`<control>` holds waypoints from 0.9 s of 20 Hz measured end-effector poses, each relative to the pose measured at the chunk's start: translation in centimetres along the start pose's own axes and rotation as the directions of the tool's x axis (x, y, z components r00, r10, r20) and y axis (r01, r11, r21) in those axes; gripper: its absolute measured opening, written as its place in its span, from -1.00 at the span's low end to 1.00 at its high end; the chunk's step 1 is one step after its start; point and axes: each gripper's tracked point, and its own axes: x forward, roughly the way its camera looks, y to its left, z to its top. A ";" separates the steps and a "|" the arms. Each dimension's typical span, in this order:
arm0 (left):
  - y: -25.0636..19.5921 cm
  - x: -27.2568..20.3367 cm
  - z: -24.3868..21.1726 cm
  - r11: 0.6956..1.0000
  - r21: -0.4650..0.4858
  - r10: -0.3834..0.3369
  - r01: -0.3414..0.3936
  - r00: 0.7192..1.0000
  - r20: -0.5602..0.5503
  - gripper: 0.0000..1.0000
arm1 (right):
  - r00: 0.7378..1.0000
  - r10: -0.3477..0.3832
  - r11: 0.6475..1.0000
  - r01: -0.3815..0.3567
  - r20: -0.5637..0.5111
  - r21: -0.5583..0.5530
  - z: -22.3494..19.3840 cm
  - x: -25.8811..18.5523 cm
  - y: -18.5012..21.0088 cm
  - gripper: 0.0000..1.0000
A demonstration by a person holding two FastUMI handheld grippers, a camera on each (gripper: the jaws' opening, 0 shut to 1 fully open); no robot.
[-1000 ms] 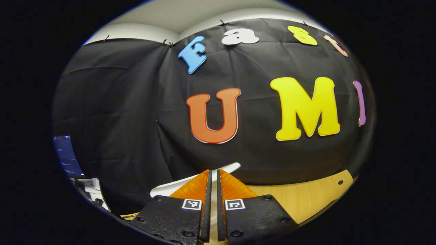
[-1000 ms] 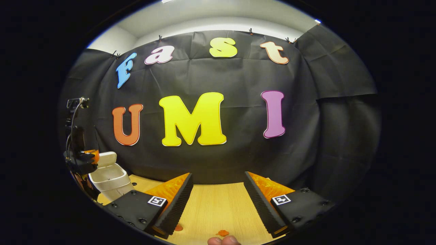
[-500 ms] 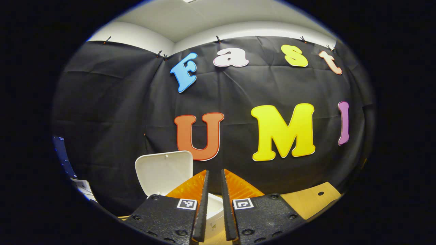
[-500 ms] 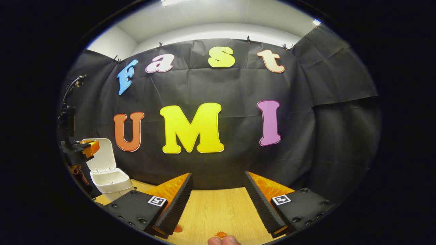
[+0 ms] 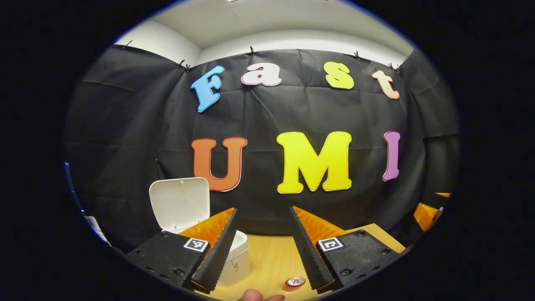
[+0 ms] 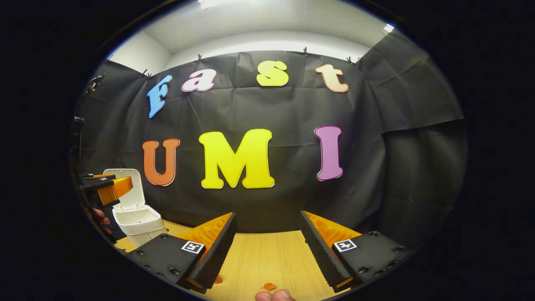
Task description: Press the lid of the desktop garbage bin to open it, pick up the crumpled paper on the desktop and throw it into the bin, then pick up the pop can on the desktop and drop it into the bin, and finally close the garbage bin lid.
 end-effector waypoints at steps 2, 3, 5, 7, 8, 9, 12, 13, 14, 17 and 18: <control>-0.6 -0.5 0.0 1.000 -0.017 -0.017 0.017 1.000 0.003 0.72 | 1.000 0.001 1.000 -0.001 0.008 -0.009 0.1 -0.1 -0.1 0.92; -1.0 -0.7 0.1 1.000 -0.019 -0.023 0.024 1.000 0.008 0.76 | 1.000 0.003 1.000 -0.003 0.008 -0.011 0.0 -0.2 -0.2 0.92; -1.7 -1.0 0.0 0.999 -0.018 -0.045 0.046 0.999 0.009 0.90 | 1.000 0.009 1.000 -0.009 0.002 -0.016 -0.4 -0.2 -0.5 0.92; -2.5 -1.2 -0.3 0.997 -0.019 -0.076 0.076 0.997 0.007 0.93 | 1.000 0.012 1.000 -0.012 -0.015 -0.021 -1.1 -0.2 -1.0 0.87; -2.9 -1.4 -0.4 0.996 -0.022 -0.091 0.091 0.996 0.009 0.93 | 1.000 0.014 1.000 -0.014 -0.026 -0.026 -1.6 -0.2 -1.3 0.87; -3.2 -1.6 -0.6 0.994 -0.023 -0.103 0.103 0.995 0.006 0.93 | 0.999 0.015 0.999 -0.016 -0.036 -0.029 -2.1 -0.2 -1.5 0.92; -4.0 -2.0 -1.4 0.991 -0.011 -0.135 0.135 0.991 -0.002 0.93 | 0.998 0.008 0.999 -0.011 -0.066 -0.047 -3.5 -0.1 -2.3 0.92; -4.2 -2.2 -1.5 0.990 -0.003 -0.143 0.143 0.990 -0.004 0.93 | 0.997 0.007 0.999 -0.011 -0.078 -0.053 -4.1 0.0 -2.4 0.92; -4.5 -2.4 -1.6 0.988 0.002 -0.152 0.152 0.988 -0.002 0.93 | 0.996 0.011 0.998 -0.016 -0.090 -0.055 -4.6 0.1 -2.3 0.92; -4.8 -3.0 -1.5 0.986 0.017 -0.168 0.168 0.986 0.010 0.93 | 0.991 0.015 0.997 -0.024 -0.129 -0.068 -6.4 0.3 -2.4 0.87; -4.9 -3.1 -1.6 0.985 0.026 -0.169 0.169 0.986 0.011 0.93 | 0.990 0.020 0.997 -0.031 -0.140 -0.077 -7.0 0.3 -2.4 0.92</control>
